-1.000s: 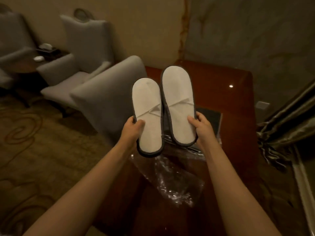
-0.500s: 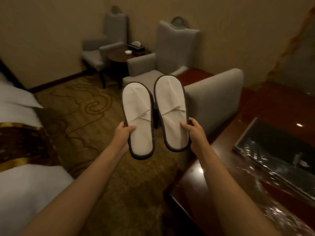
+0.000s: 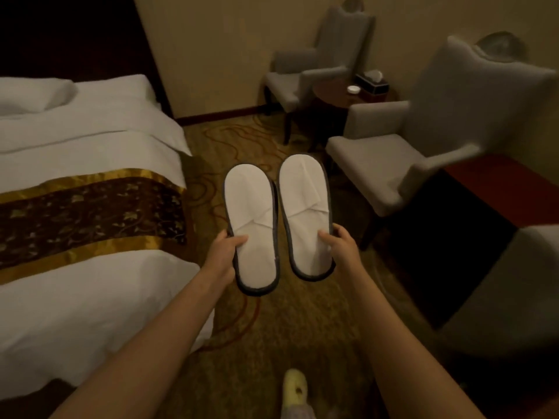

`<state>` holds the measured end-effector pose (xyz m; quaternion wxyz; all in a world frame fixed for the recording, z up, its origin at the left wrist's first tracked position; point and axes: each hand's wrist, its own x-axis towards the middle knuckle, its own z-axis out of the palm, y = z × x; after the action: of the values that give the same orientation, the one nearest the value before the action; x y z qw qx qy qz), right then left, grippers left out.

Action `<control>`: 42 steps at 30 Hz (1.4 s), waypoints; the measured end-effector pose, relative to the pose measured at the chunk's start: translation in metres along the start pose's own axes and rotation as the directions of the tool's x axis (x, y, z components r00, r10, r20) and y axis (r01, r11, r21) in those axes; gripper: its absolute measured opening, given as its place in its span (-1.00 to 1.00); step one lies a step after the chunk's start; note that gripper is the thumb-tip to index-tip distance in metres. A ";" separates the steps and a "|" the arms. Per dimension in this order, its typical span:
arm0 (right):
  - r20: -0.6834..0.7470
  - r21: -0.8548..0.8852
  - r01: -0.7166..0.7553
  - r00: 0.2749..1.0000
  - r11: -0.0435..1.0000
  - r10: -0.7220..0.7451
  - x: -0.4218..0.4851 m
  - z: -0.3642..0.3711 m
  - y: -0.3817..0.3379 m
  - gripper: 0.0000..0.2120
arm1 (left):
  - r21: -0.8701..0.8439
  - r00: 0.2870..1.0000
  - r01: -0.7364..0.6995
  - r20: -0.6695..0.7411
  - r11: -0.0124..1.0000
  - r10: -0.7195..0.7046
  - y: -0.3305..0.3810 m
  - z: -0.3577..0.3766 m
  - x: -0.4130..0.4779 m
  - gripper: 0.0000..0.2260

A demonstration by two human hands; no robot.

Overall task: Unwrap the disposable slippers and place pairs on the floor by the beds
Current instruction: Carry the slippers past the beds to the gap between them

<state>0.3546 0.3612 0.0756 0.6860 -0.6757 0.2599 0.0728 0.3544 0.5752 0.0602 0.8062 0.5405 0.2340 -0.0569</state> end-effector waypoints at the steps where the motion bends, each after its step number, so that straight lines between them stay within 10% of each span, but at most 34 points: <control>1: 0.011 -0.017 -0.009 1.000 1.000 0.009 0.014 0.012 -0.004 -0.57 | -0.014 1.000 0.003 -0.015 1.000 -0.003 0.003 -0.003 0.014 -0.68; 42: 0.568 -0.438 0.071 0.795 0.896 0.214 0.645 0.479 -0.243 -0.71 | -0.442 0.836 -0.084 -0.519 0.893 -0.178 0.220 -0.023 0.634 -0.63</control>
<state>1.1392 0.6430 -0.0245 0.5597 -0.7425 0.0311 0.3668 0.9836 0.7876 -0.0391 0.8061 0.3275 0.4742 0.1347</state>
